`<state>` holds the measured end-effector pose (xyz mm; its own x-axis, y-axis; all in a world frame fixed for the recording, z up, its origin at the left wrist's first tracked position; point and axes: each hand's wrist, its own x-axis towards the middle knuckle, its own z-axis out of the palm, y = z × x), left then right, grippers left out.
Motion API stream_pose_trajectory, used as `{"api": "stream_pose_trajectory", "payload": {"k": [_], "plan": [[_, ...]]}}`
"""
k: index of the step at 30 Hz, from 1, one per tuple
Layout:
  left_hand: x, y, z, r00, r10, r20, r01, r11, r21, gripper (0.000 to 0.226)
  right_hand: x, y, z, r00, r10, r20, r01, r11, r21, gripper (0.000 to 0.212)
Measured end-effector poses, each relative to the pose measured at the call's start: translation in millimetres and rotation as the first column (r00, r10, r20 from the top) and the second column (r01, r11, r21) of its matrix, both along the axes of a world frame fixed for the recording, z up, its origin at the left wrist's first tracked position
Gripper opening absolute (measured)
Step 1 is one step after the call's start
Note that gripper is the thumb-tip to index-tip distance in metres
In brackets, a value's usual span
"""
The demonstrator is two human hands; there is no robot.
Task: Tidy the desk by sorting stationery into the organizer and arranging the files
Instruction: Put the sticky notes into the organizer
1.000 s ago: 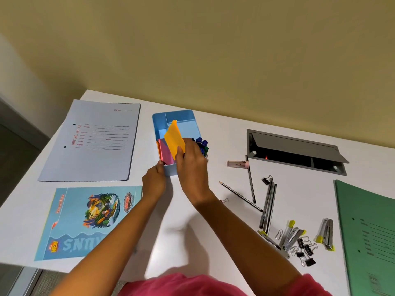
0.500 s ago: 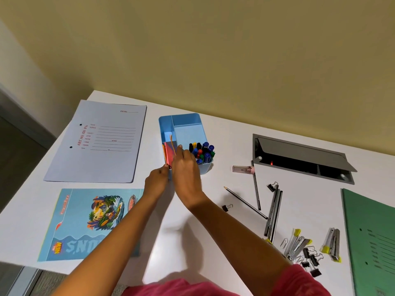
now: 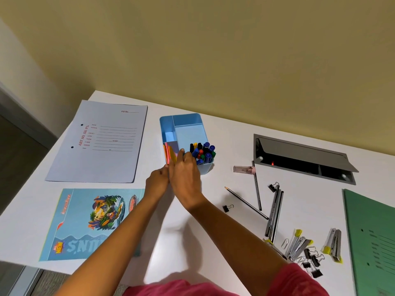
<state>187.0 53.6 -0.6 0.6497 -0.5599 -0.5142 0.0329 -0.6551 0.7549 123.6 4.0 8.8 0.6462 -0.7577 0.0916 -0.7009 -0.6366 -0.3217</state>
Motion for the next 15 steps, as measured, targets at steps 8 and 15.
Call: {"api": "stream_pose_trajectory", "payload": {"k": [8, 15], "plan": [[-10, 3, 3, 0.992, 0.048, -0.115, -0.064, 0.988, -0.138, 0.03, -25, 0, -8, 0.993, 0.068, 0.094, -0.061, 0.995, -0.081, 0.043], [0, -4, -3, 0.964, 0.092, -0.25, -0.127, 0.984, -0.125, 0.018, -67, 0, -17, 0.952, 0.131, 0.277, -0.052, 0.96, -0.274, 0.019]]}}
